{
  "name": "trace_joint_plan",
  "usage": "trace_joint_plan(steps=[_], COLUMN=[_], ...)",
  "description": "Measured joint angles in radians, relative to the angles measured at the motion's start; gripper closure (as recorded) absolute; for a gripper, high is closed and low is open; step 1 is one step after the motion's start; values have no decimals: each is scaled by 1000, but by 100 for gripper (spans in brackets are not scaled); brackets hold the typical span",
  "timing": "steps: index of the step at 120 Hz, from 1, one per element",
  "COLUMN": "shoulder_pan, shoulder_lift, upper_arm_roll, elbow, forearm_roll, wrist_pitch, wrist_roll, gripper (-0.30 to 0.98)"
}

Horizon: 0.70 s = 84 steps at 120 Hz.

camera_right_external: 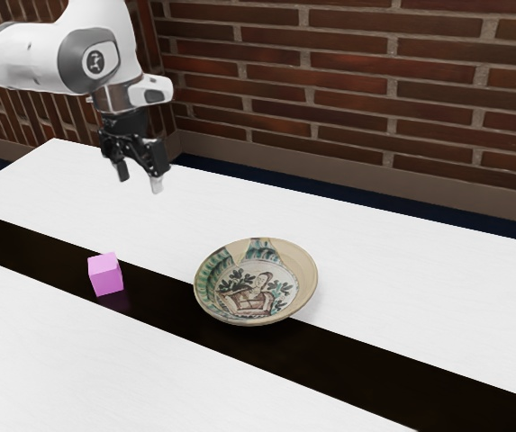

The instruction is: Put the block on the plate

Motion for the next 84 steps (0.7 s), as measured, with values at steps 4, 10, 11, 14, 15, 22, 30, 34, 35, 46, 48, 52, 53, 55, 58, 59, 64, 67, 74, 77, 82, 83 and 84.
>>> trace_joint_plan(steps=[4,10,11,14,15,22,30,34,35,46,48,52,53,55,58,59,64,67,74,77,82,83,84], shoulder_pan=[1,5,6,9,10,23,51,68,72,107,111,120,122,126,129,129,127,127,128,126,124,125,126], shoulder_lift=[-6,-8,-8,-5,-4,-1,-1,-1,-1,5,10,21,23,29,38,40,53,60,76,84,96,98,101], upper_arm_roll=[3,5,6,7,7,9,9,9,10,10,10,10,10,10,11,12,23,29,36,41,51,52,53], elbow=[-8,-13,-13,-16,-17,-56,-121,-155,-163,-230,-236,-244,-245,-247,-249,-250,-251,-253,-255,-257,-264,-266,-268], forearm_roll=[0,1,1,2,2,2,-1,-2,-2,-5,-5,-5,-5,-5,-4,-3,-2,-1,0,1,2,2,2], wrist_pitch=[7,17,18,24,25,49,85,107,112,164,172,188,191,199,209,212,226,235,252,262,285,289,294], wrist_roll=[1,2,2,3,3,3,-2,-9,-11,-52,-62,-84,-89,-102,-122,-128,-164,-187,-253,-282,-328,-337,-346], gripper=[0,0,0,0,0,0,0,0,0,0,0,0,0,0,0,0,0,0,0,0,0,0,0])
